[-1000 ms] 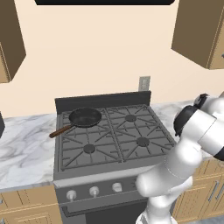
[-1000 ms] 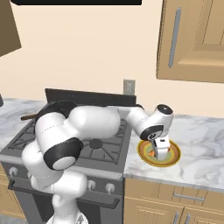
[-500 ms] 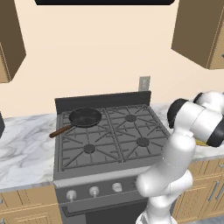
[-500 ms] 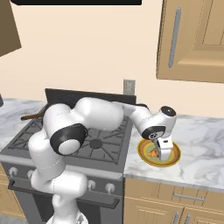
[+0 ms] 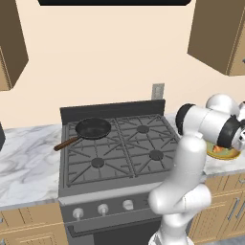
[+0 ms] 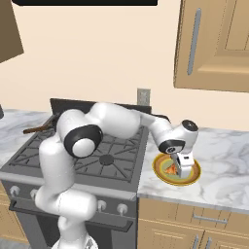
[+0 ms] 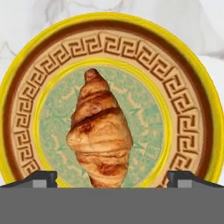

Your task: Pick the croissant and place it on the pan. Then turn on the stove to warm the croissant.

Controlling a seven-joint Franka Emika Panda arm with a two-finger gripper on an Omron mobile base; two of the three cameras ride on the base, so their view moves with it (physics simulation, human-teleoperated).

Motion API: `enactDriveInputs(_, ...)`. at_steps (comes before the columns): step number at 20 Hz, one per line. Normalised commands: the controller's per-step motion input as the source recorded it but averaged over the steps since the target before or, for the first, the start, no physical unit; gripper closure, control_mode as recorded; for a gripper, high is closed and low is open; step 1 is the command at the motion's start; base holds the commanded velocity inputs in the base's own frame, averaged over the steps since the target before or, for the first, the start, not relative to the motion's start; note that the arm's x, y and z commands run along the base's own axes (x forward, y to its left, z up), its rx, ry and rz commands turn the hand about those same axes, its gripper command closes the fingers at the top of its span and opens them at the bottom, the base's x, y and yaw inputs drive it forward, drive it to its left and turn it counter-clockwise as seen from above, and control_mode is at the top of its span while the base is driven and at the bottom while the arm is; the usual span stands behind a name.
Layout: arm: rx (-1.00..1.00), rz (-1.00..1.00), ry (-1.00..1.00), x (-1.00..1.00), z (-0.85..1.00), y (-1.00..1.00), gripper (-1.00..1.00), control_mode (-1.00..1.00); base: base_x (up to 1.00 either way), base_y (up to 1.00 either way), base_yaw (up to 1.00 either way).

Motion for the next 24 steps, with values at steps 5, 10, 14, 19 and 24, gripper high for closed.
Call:
enactDriveInputs(5, 0.00, 0.01, 0.00, 0.18, -0.19, -0.03, -1.00, -1.00, 0.00, 0.00, 0.00)
enactDriveInputs(10, 0.00, 0.01, 0.00, 0.14, -0.19, -0.04, -1.00, -1.00, 0.00, 0.00, 0.00)
enactDriveInputs(14, 0.00, 0.01, 0.00, 0.14, -0.19, -0.02, -1.00, -1.00, 0.00, 0.00, 0.00)
enactDriveInputs(19, 0.00, 0.00, 0.00, 0.14, -0.19, -0.03, -1.00, -1.00, 0.00, 0.00, 0.00)
enactDriveInputs(24, 0.00, 0.01, 0.00, 0.12, -0.19, -0.05, -1.00, -1.00, 0.00, 0.00, 0.00)
